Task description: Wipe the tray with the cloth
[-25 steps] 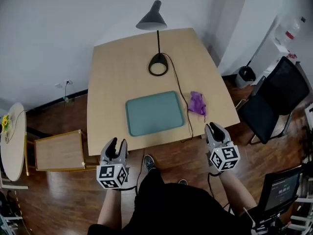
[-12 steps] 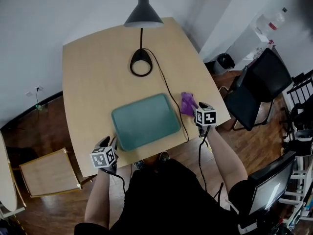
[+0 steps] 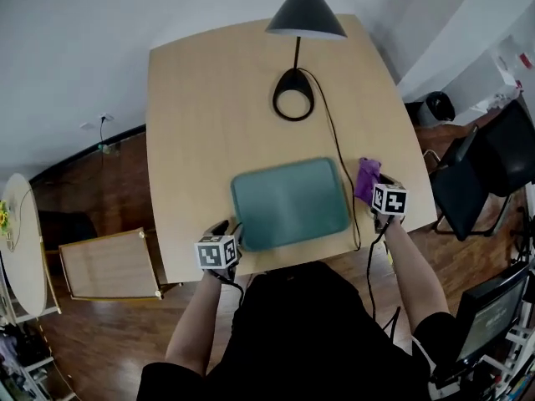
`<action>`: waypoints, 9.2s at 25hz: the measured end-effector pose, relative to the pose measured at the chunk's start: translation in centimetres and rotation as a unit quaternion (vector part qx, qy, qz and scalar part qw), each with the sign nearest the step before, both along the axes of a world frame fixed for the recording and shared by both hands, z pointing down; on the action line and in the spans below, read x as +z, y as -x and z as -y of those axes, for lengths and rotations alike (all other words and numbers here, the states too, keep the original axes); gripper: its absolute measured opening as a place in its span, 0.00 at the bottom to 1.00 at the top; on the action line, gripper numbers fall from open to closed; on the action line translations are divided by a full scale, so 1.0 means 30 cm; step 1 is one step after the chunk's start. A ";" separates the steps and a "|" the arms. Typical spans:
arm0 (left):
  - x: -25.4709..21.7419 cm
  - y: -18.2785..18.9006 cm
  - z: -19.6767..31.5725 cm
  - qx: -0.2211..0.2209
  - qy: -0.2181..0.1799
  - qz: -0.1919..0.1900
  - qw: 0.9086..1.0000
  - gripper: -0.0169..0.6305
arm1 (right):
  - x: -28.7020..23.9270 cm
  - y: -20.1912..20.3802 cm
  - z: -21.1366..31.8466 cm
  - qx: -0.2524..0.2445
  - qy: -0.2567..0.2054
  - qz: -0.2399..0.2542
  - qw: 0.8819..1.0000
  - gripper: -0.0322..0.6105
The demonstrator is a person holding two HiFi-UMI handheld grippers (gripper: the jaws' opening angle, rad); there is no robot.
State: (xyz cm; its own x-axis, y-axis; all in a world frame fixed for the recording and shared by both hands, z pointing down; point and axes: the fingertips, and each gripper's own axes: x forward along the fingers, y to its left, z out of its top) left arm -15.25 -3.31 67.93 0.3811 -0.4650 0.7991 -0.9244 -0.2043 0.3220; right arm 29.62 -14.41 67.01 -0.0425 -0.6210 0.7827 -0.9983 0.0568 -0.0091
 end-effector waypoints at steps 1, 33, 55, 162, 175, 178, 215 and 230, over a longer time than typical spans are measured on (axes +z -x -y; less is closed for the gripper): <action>0.009 -0.009 -0.011 0.008 0.004 -0.001 1.000 0.35 | -0.042 0.027 0.011 -0.005 -0.026 0.011 1.000 0.15; 0.097 -0.034 -0.085 0.064 0.025 0.057 0.996 0.15 | 0.071 1.530 -0.023 -0.269 0.127 0.182 0.937 0.15; 0.062 -0.137 -0.052 0.085 0.049 0.064 0.993 0.17 | 0.085 0.396 0.111 -0.105 0.089 0.005 0.991 0.15; 0.073 -0.164 -0.144 0.037 0.054 -0.064 0.996 0.15 | 0.103 1.071 -0.389 -0.248 0.179 0.159 0.939 0.15; 0.070 -0.133 -0.132 0.029 0.047 -0.074 0.996 0.15 | 0.092 1.117 -0.401 -0.249 0.158 0.145 0.944 0.15; 0.075 -0.138 -0.150 0.032 0.046 -0.086 0.995 0.15 | 0.088 0.907 -0.389 -0.219 0.143 0.120 0.958 0.15; 0.089 -0.110 -0.154 -0.024 0.044 -0.119 0.992 0.13 | 0.102 1.315 -0.511 -0.261 0.229 0.284 0.894 0.15; 0.106 -0.116 -0.158 -0.007 0.053 -0.066 0.996 0.14 | 0.096 0.376 -0.354 -0.158 0.142 0.119 0.970 0.15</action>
